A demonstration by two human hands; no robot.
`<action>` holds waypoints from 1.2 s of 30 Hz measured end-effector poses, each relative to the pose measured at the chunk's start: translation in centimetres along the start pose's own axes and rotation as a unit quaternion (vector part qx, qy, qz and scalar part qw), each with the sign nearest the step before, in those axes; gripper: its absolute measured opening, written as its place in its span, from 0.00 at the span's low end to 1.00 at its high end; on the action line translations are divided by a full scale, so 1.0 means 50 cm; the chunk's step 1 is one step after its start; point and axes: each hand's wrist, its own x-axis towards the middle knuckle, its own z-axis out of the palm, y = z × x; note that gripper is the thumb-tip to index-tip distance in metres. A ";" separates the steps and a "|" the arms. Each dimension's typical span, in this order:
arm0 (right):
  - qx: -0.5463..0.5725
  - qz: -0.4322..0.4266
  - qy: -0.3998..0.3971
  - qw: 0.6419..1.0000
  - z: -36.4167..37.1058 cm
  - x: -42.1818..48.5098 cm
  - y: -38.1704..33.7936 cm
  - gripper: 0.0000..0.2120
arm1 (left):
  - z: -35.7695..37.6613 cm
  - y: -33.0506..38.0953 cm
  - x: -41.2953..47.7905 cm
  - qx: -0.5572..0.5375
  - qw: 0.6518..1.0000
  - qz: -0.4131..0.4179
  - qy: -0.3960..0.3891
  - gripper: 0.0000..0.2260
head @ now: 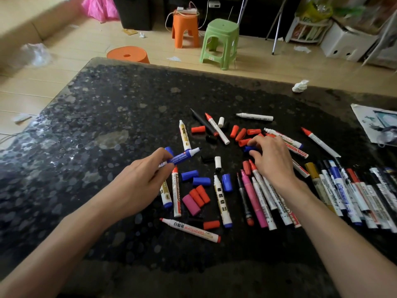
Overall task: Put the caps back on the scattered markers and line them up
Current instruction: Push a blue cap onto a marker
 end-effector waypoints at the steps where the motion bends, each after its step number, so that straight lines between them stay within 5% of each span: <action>1: -0.002 -0.007 -0.004 1.000 -0.004 0.005 0.001 0.12 | 0.003 0.001 0.000 0.001 1.000 0.007 0.000 0.04; 6: 0.149 -0.085 -0.015 0.985 -0.043 -0.034 -0.027 0.09 | 0.017 0.029 0.016 0.019 0.999 0.043 0.007 0.03; 14: 0.363 -0.059 -0.005 0.930 -0.132 -0.179 -0.015 0.10 | 0.047 0.107 0.036 0.008 0.996 0.084 0.022 0.04; 36: 0.440 -0.069 -0.010 0.895 -0.168 -0.212 0.010 0.10 | 0.076 0.159 0.061 -0.038 0.992 0.122 0.015 0.09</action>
